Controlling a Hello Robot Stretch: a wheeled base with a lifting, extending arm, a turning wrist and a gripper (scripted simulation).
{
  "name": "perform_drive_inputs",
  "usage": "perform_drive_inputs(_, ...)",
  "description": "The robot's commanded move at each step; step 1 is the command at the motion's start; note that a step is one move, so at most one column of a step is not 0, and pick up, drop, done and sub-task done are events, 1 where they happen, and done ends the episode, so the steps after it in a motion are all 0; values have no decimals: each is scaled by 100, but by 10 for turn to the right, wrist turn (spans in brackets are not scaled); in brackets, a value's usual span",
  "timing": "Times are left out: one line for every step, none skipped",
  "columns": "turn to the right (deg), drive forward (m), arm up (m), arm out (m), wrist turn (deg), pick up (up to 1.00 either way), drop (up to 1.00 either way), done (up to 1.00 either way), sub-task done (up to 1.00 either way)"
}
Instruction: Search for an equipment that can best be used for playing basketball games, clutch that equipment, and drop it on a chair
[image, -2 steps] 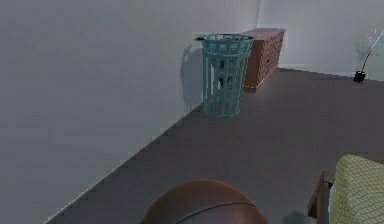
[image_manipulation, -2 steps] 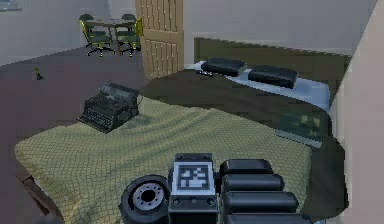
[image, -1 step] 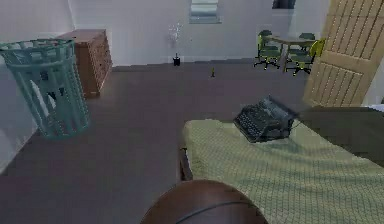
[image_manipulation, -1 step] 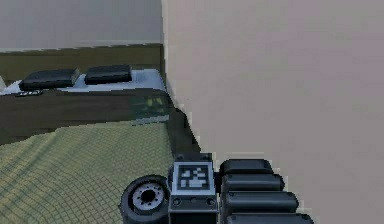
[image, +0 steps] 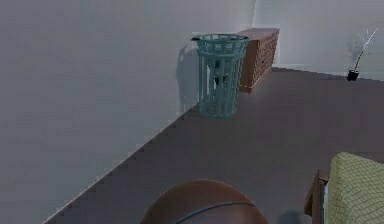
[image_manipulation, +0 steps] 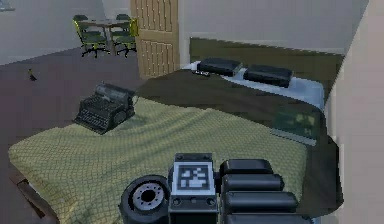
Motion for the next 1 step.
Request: perform_drive_inputs(450,0,0,0,0,0,0,0,0)
